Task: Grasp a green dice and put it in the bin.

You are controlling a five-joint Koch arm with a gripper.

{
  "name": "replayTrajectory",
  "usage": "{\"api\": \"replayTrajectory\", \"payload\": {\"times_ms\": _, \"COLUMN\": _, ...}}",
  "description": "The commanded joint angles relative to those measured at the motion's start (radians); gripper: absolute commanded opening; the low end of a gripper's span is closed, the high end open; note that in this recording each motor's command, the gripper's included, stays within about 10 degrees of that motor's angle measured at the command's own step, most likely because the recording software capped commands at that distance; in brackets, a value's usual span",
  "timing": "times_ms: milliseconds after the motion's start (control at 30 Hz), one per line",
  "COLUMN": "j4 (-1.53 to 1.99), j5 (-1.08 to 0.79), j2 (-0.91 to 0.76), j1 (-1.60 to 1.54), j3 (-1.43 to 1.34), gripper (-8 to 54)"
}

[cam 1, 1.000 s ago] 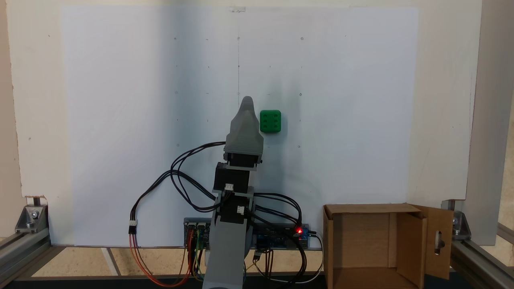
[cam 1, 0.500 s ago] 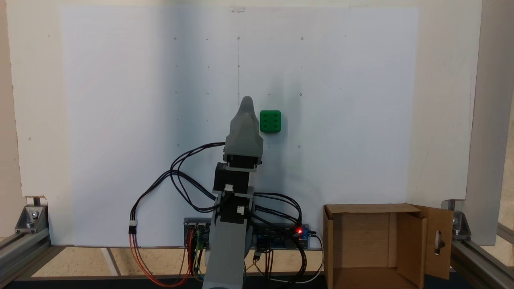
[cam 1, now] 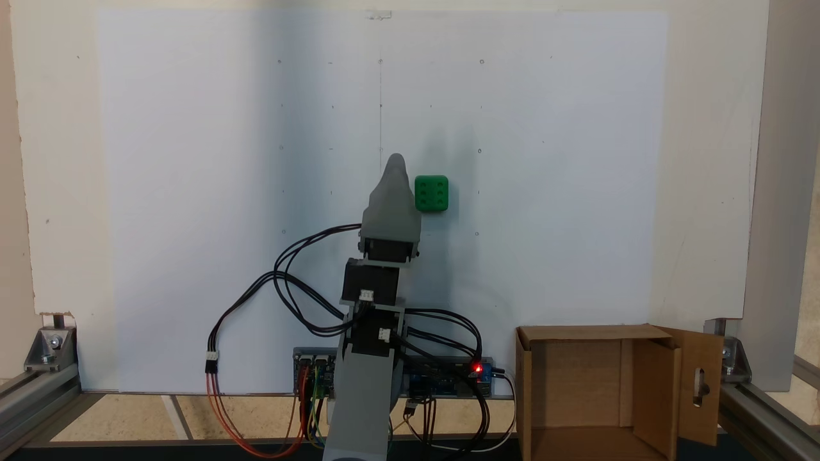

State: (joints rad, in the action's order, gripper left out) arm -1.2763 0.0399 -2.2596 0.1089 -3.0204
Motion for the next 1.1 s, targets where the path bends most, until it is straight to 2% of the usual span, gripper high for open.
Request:
{"api": "replayTrajectory", "payload": {"times_ms": 0, "j4": 0.126, "j5": -0.015, "j2": -0.107, "j1": 0.0, "j3": 0.103, "gripper": 43.2}}
{"api": "replayTrajectory", "payload": {"times_ms": 433, "j4": 1.02, "j5": -0.009, "j2": -0.11, "j1": -0.006, "j3": 0.58, "gripper": 43.6}}
{"api": "replayTrajectory", "payload": {"times_ms": 933, "j4": 1.992, "j5": -0.009, "j2": -0.098, "j1": 0.021, "j3": 0.894, "gripper": 43.4}}
{"api": "replayTrajectory", "payload": {"times_ms": 1067, "j4": 2.223, "j5": -0.011, "j2": -0.012, "j1": 0.043, "j3": 0.965, "gripper": 43.6}}
